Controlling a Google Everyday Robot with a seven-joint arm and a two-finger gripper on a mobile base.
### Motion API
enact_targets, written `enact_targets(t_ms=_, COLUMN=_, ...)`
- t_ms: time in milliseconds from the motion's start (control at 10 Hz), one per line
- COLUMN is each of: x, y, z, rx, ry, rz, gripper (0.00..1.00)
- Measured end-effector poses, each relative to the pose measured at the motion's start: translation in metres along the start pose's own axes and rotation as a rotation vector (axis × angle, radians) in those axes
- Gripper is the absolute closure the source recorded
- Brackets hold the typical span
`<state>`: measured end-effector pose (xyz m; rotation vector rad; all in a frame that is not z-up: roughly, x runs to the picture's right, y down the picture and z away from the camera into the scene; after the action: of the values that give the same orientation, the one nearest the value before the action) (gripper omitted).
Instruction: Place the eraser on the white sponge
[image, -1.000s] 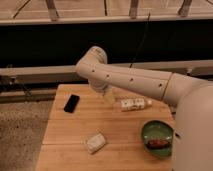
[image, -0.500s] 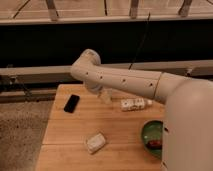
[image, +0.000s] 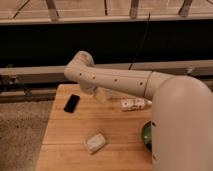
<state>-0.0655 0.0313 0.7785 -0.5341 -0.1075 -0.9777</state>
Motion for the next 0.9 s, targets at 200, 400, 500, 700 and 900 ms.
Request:
enact_targets(t_ms=200, x=-0.002, y=-0.008, z=0.003, rx=-0.003, ry=-0.002, rz=-0.022, gripper=0.20)
enact_targets(t_ms=400, x=-0.004, y=-0.015, z=0.008, rx=-0.003, ry=-0.004, rz=-0.035, gripper=0.20)
enact_targets(t_ms=500, x=-0.006, y=-0.017, z=0.013, rx=-0.005, ry=-0.008, rz=-0.047, gripper=0.20)
enact_targets(t_ms=700, x=-0.012, y=-0.026, z=0.019, rx=0.003, ry=-0.015, rz=-0.068, gripper=0.20)
enact_targets(t_ms=900, x=-0.013, y=-0.031, z=0.023, rx=0.007, ry=-0.023, rz=-0.065, gripper=0.20)
